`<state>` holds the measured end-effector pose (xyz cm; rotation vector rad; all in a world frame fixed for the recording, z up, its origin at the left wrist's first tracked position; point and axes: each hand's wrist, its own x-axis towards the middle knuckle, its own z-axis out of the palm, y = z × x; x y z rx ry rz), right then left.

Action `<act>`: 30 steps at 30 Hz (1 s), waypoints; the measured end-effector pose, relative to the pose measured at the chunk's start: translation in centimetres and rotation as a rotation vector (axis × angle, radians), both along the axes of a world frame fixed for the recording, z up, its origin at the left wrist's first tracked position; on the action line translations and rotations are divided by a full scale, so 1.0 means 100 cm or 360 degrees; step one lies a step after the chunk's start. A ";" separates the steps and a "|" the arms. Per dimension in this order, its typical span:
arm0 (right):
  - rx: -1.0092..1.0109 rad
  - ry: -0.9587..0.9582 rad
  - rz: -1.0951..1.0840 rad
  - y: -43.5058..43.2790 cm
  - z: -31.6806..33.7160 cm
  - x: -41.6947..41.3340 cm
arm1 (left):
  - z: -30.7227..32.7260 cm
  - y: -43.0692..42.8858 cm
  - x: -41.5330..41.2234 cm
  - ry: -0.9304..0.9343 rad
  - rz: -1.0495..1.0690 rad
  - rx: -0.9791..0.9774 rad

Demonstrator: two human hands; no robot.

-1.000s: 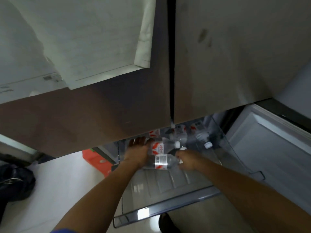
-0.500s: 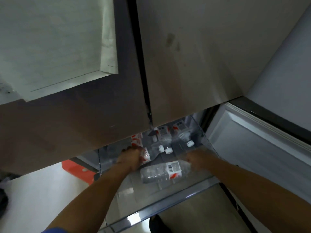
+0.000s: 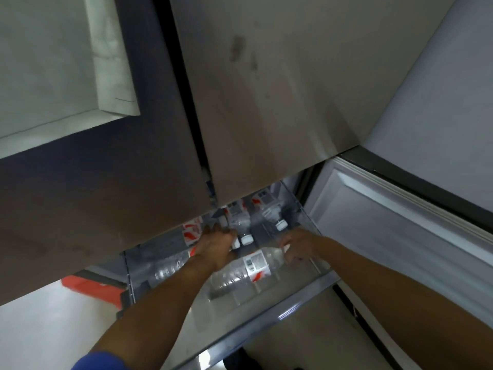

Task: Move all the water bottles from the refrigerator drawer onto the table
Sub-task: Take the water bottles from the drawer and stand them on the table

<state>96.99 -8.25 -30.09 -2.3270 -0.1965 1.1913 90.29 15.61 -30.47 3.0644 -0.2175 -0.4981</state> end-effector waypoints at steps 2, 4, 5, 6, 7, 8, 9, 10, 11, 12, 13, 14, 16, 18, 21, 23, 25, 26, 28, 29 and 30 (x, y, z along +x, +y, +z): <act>0.0076 0.0068 -0.0104 0.001 0.005 0.000 | 0.014 0.007 -0.009 -0.0138 0.0075 -0.0068; 0.0195 0.0147 -0.0232 0.006 0.009 -0.004 | 0.030 0.015 -0.018 -0.0296 0.0109 -0.0142; 0.0239 0.0175 -0.0307 0.010 0.013 -0.006 | 0.037 0.018 -0.021 -0.0361 0.0090 -0.0142; 0.0285 0.0168 -0.0363 0.015 0.016 -0.008 | 0.045 0.021 -0.026 -0.0407 0.0090 -0.0131; 0.0320 0.0102 -0.0395 0.020 0.017 -0.010 | 0.052 0.024 -0.030 -0.0429 0.0124 -0.0123; 0.0367 -0.0003 -0.0423 0.027 0.019 -0.012 | 0.060 0.026 -0.035 -0.0438 0.0173 -0.0113; 0.0422 -0.0123 -0.0451 0.033 0.020 -0.015 | 0.066 0.028 -0.040 -0.0438 0.0215 -0.0087; 0.0466 -0.0241 -0.0467 0.039 0.020 -0.017 | 0.073 0.030 -0.045 -0.0440 0.0245 -0.0045; 0.0478 -0.0333 -0.0492 0.044 0.021 -0.020 | 0.078 0.031 -0.051 -0.0432 0.0269 -0.0005; 0.0482 -0.0386 -0.0509 0.048 0.023 -0.023 | 0.085 0.031 -0.057 -0.0420 0.0283 0.0038; 0.0486 -0.0426 -0.0514 0.051 0.027 -0.027 | 0.090 0.031 -0.064 -0.0427 0.0280 0.0099; 0.0499 -0.0484 -0.0492 0.054 0.030 -0.032 | 0.094 0.031 -0.071 -0.0477 0.0266 0.0155; 0.0525 -0.0671 -0.0363 0.056 0.042 -0.044 | 0.102 0.032 -0.089 -0.0578 0.0312 0.0222; 0.0521 -0.0897 -0.0121 0.056 0.057 -0.057 | 0.113 0.030 -0.114 -0.0622 0.0522 0.0207; 0.0490 -0.1193 0.0270 0.050 0.083 -0.071 | 0.131 0.020 -0.149 -0.0816 0.0879 0.0179; 0.0579 -0.1306 0.0310 0.041 0.105 -0.076 | 0.147 0.007 -0.170 -0.0950 0.1065 0.0146; 0.0686 -0.1421 0.0291 0.034 0.127 -0.081 | 0.164 -0.006 -0.190 -0.1107 0.1198 0.0113; 0.0733 -0.1467 0.0309 0.031 0.139 -0.085 | 0.173 -0.013 -0.201 -0.1171 0.1265 0.0107; 0.0847 -0.1539 0.0368 0.033 0.163 -0.095 | 0.193 -0.022 -0.224 -0.1331 0.1392 0.0101; 0.0915 -0.1572 0.0400 0.036 0.173 -0.101 | 0.201 -0.025 -0.237 -0.1414 0.1447 0.0103; 0.0986 -0.1611 0.0438 0.040 0.185 -0.108 | 0.208 -0.028 -0.252 -0.1486 0.1503 0.0111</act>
